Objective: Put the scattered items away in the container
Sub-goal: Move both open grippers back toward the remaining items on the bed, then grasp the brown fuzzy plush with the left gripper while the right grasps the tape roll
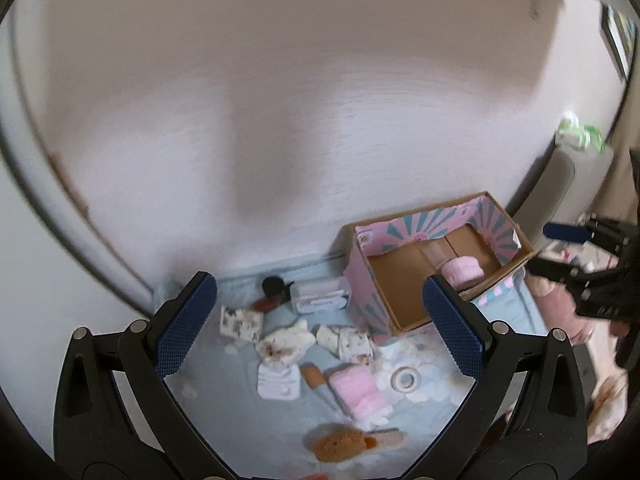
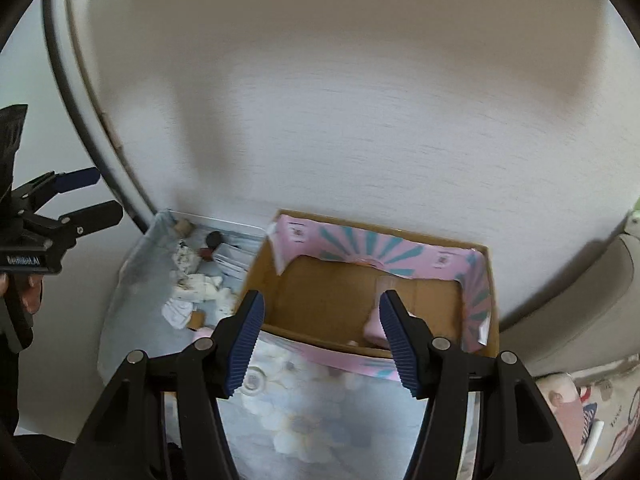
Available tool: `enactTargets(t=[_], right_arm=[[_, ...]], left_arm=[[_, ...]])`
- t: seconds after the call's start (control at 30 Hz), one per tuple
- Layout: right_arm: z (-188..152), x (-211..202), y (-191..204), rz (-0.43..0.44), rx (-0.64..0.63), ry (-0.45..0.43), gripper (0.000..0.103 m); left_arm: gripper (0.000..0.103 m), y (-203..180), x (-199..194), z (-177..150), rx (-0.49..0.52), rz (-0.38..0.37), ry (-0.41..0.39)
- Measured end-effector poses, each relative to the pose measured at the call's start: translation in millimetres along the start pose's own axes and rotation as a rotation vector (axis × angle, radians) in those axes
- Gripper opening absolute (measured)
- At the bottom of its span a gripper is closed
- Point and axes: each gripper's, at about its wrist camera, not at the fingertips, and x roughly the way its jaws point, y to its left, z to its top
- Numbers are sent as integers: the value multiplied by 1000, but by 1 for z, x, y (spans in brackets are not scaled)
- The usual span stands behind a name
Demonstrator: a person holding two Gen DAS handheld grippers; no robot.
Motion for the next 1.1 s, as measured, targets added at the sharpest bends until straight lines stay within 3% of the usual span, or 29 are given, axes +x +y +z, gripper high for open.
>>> enactTargets(t=[0.1, 0.27, 0.4, 0.53, 0.63, 0.83, 1.1], right_arm=[[-2, 2, 24, -32, -76, 5, 56], [-18, 14, 46, 32, -110, 36, 56], [-42, 33, 64, 70, -163, 57, 56], [-71, 62, 79, 129, -207, 109, 56], [-91, 80, 84, 154, -225, 141, 56], [-122, 127, 86, 186, -175, 206, 56], [-146, 156, 89, 187, -174, 228, 56]], left_arm=[[102, 15, -11, -12, -16, 33, -21], [102, 28, -13, -51, -2, 29, 19], [102, 27, 2, -102, 4, -36, 81], [101, 20, 30, -160, -17, -95, 192], [100, 12, 44, -191, -21, -130, 224], [97, 4, 71, -222, -51, -170, 268], [97, 9, 88, -235, -59, -175, 292]])
